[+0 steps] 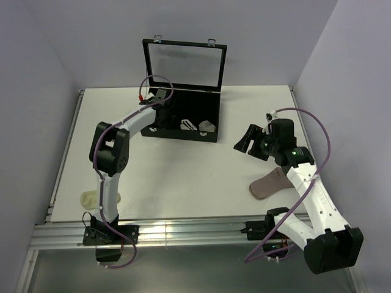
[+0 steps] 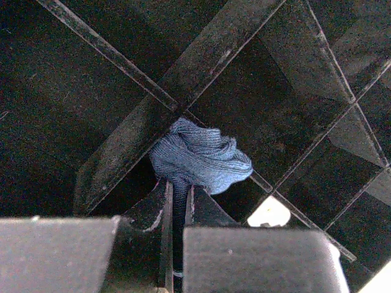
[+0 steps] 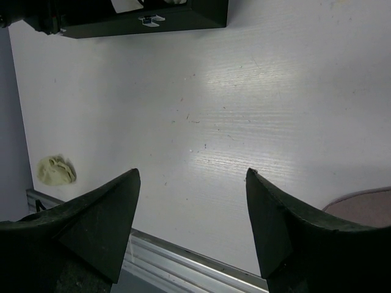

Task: Roll the socks
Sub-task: Place the sock in the storage box.

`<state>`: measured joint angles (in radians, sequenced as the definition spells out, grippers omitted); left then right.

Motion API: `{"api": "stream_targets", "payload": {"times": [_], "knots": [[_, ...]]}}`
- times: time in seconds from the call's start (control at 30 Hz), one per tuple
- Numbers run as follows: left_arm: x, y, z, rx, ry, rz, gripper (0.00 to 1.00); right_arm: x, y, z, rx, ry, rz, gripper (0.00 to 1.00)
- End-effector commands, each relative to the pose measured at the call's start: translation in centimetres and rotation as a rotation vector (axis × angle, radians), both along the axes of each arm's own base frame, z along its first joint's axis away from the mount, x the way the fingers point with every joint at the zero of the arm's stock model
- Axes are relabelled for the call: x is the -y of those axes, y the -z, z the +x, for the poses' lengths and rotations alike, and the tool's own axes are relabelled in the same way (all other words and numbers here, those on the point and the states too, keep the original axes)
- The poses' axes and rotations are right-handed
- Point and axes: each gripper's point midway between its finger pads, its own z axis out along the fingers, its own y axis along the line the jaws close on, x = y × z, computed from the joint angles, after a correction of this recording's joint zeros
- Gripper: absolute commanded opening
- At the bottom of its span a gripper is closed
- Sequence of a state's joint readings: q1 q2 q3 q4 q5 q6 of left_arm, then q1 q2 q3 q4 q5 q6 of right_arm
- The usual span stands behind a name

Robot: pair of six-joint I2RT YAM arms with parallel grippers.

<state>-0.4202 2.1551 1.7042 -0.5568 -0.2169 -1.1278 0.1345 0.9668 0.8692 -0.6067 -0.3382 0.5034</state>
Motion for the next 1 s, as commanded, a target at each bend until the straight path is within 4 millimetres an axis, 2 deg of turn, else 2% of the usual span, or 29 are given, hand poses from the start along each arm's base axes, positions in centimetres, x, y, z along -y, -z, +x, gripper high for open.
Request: {"api": "stream_targets", "payload": {"times": [0.0,0.13,0.23,0.37,0.47,0.53,0.73,0.97], "knots": [[0.0,2.8,-0.2,-0.035,-0.033,0.006,0.04,0.0,-0.5,0.4,0.027,-0.012,0.005,0.77],[1.0,2.9,0.0,-0.032,-0.002,0.005,0.10,0.0,-0.2,0.5,0.016,-0.016,0.011,0.77],[1.6,3.2,-0.5,-0.040,0.020,-0.004,0.17,-0.2,-0.1,0.5,0.012,-0.024,0.020,0.77],[1.4,3.7,-1.4,-0.069,0.029,0.004,0.34,-0.3,-0.2,0.5,0.015,-0.030,0.022,0.76],[0.9,2.7,-1.5,-0.047,0.033,0.022,0.46,-0.2,-0.2,0.6,0.016,-0.028,0.021,0.76],[0.5,1.3,-1.2,-0.013,0.029,0.037,0.53,-0.2,-0.3,0.6,0.018,-0.028,0.025,0.76],[-0.2,-1.8,-0.7,0.034,0.026,0.076,0.52,-0.6,-0.2,0.6,0.013,-0.048,0.046,0.76],[-0.1,-4.8,-1.3,0.086,0.048,0.106,0.51,-0.7,-0.4,0.5,0.018,-0.054,0.049,0.75]]}}
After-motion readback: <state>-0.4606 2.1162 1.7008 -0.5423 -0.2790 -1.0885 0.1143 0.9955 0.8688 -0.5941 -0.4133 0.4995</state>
